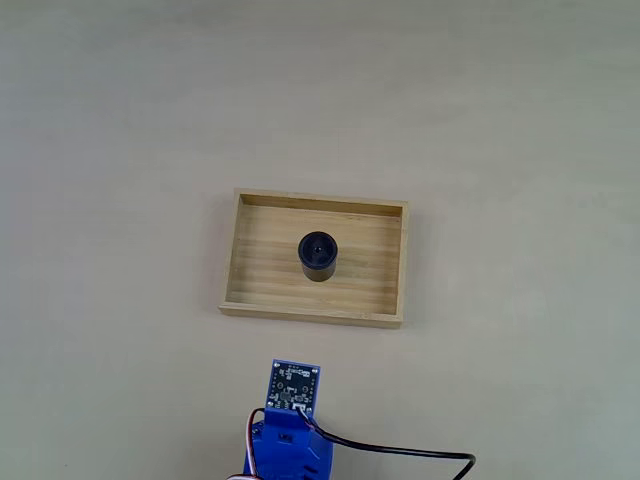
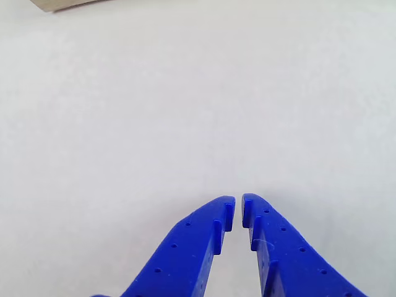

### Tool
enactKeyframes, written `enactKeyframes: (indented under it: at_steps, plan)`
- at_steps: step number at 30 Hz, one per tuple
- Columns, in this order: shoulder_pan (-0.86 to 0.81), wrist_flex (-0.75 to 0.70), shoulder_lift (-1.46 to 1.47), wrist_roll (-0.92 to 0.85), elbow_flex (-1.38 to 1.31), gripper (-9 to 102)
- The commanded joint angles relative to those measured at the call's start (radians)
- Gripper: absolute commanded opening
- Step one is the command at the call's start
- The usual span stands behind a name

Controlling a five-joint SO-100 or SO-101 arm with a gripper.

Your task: Place the black cylinder in the wooden box then return to rest.

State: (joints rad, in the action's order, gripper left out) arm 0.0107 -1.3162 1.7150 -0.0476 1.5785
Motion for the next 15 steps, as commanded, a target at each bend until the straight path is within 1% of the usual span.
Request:
enactKeyframes:
  at_steps: [1,15]
  plan:
    - [0.009,-0.034,0.009,0.008,0.031,-1]
    - [0.012,-0.044,0.009,-0.012,0.032,0]
